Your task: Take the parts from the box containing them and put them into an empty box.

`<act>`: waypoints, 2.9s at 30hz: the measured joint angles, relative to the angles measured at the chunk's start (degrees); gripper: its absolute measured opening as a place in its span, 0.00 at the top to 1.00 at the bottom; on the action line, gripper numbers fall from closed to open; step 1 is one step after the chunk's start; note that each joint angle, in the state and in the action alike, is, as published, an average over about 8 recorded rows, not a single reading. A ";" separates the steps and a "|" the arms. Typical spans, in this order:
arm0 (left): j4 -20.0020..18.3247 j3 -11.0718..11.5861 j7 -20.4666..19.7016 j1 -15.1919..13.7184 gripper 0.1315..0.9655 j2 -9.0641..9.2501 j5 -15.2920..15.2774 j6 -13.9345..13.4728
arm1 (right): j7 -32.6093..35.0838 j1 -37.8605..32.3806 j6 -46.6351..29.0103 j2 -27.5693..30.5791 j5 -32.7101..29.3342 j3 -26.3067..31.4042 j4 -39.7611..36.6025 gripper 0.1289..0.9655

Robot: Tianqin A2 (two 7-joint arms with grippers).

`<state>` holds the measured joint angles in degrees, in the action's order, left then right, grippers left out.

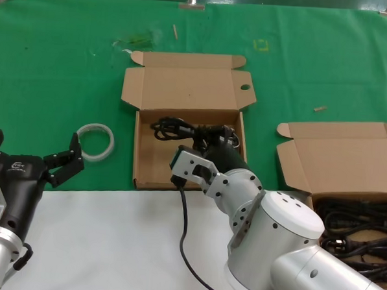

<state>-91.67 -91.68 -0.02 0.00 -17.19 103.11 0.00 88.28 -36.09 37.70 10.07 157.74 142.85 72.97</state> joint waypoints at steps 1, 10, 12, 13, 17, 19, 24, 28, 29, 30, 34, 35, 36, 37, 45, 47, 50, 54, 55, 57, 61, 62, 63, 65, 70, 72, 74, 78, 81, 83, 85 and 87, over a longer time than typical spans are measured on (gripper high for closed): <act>0.00 0.00 0.00 0.00 0.00 0.00 0.00 0.00 | 0.00 0.00 0.00 0.00 0.00 0.00 0.00 0.91; 0.00 0.00 0.00 0.00 0.00 0.00 0.00 0.00 | -0.01 0.00 0.00 0.00 0.00 0.00 0.00 0.84; 0.00 0.00 0.00 0.00 0.00 0.00 0.00 0.00 | -0.01 0.00 0.00 0.00 0.00 0.00 0.00 0.81; 0.00 0.00 0.00 0.00 0.00 0.00 0.00 0.00 | -0.01 0.00 0.00 0.00 0.00 0.00 0.00 0.79; 0.00 0.00 0.00 0.00 0.00 0.00 0.00 0.00 | -0.01 0.00 0.00 0.00 0.00 0.00 0.00 0.72; 0.00 0.00 0.00 0.00 0.00 0.00 0.00 0.00 | -0.01 0.00 0.00 0.00 0.00 0.00 0.00 0.70; 0.00 0.00 0.00 0.00 0.00 0.00 0.00 0.00 | -0.01 0.00 0.00 0.00 0.00 0.00 0.00 0.64; 0.00 0.00 0.00 0.00 0.00 0.00 0.00 0.00 | -0.01 0.00 0.00 0.00 0.00 0.00 0.00 0.53; 0.00 0.00 0.00 0.00 0.00 0.00 0.00 0.00 | -0.01 0.00 0.00 0.00 0.00 0.00 0.00 0.50; 0.00 0.00 0.00 0.00 0.00 0.00 0.00 0.00 | -0.01 0.00 0.00 0.00 0.00 0.00 0.00 0.47; 0.00 0.00 0.00 0.00 0.00 0.00 0.00 0.00 | -0.45 0.19 -0.20 0.00 -0.28 -0.27 0.09 0.39; 0.00 0.00 0.00 0.00 0.00 0.00 0.00 0.00 | -0.79 0.32 -0.34 0.00 -0.49 -0.47 0.16 0.36; 0.00 0.00 0.00 0.00 0.00 0.00 0.00 0.00 | -1.24 0.51 -0.54 0.00 -0.77 -0.73 0.26 0.33; 0.00 0.00 0.00 0.00 0.00 0.00 0.00 0.00 | -1.79 0.74 -0.77 0.00 -1.11 -1.05 0.38 0.30; 0.00 0.00 0.00 0.00 0.00 0.00 0.00 0.00 | -9.18 3.76 -3.92 0.00 -5.68 -5.34 1.95 0.14; 0.00 0.00 0.00 0.00 0.00 0.00 0.00 0.00 | -11.42 4.67 -4.88 0.00 -7.07 -6.64 2.42 0.10; 0.00 0.00 0.00 0.00 0.00 0.00 0.00 0.00 | -14.95 6.12 -6.39 0.00 -9.25 -8.68 3.17 0.08; 0.00 0.00 0.00 0.00 0.00 0.00 0.00 0.00 | -19.70 8.06 -8.42 0.00 -12.19 -11.44 4.18 0.04; 0.00 0.00 0.00 0.00 0.00 0.00 0.00 0.00 | -20.89 8.55 -8.92 0.00 -12.93 -12.13 4.43 0.03; 0.00 0.00 0.00 0.00 0.00 0.00 0.00 0.00 | -23.26 9.52 -9.94 0.00 -14.39 -13.50 4.93 0.01; 0.00 0.00 0.00 0.00 0.00 0.00 0.00 0.00 | -27.94 11.43 -11.93 0.00 -17.28 -16.21 5.92 0.01; 0.00 0.00 0.00 0.00 0.00 0.00 0.00 0.00 | -29.14 11.92 -12.45 0.00 -18.03 -16.91 6.18 0.01; 0.00 0.00 0.00 0.00 0.00 0.00 0.00 0.00 | -30.33 12.41 -12.96 0.00 -18.76 -17.60 6.43 0.01; 0.00 0.00 0.00 0.00 0.00 0.00 0.01 0.00 | -32.67 13.36 -13.96 0.00 -20.21 -18.96 6.93 0.00; 0.00 0.00 0.00 0.00 0.00 0.00 0.01 0.00 | -38.49 15.76 -16.44 0.00 -23.81 -22.33 8.16 0.00; 0.00 0.00 0.00 0.00 0.00 0.00 0.01 0.00 | -40.88 16.73 -17.46 0.00 -25.29 -23.71 8.66 0.00; 0.00 0.00 0.00 0.00 0.00 0.00 0.01 0.00 | -43.26 17.69 -18.48 0.00 -26.76 -25.10 9.17 0.00; 0.00 0.00 0.00 0.00 0.00 0.00 0.01 0.00 | -47.98 19.62 -20.49 0.00 -29.68 -27.83 10.17 0.00; 0.00 0.00 0.00 0.00 0.00 0.00 0.01 0.00 | -51.51 21.06 -22.00 0.00 -31.86 -29.88 10.92 0.00; 0.00 0.00 0.01 0.00 0.00 0.00 0.01 0.00 | -53.85 22.02 -23.00 0.00 -33.31 -31.24 11.42 0.00; 0.00 0.00 0.01 0.00 0.00 0.00 0.01 0.00 | -56.19 22.98 -24.00 0.00 -34.76 -32.59 11.91 0.00; 0.00 0.00 0.01 0.00 0.00 0.00 0.01 0.00 | -58.53 23.95 -25.00 0.00 -36.21 -33.98 12.42 0.00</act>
<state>-91.67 -91.68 -0.01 0.00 -17.19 103.12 0.00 29.75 -12.14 12.70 10.07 121.53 108.88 85.38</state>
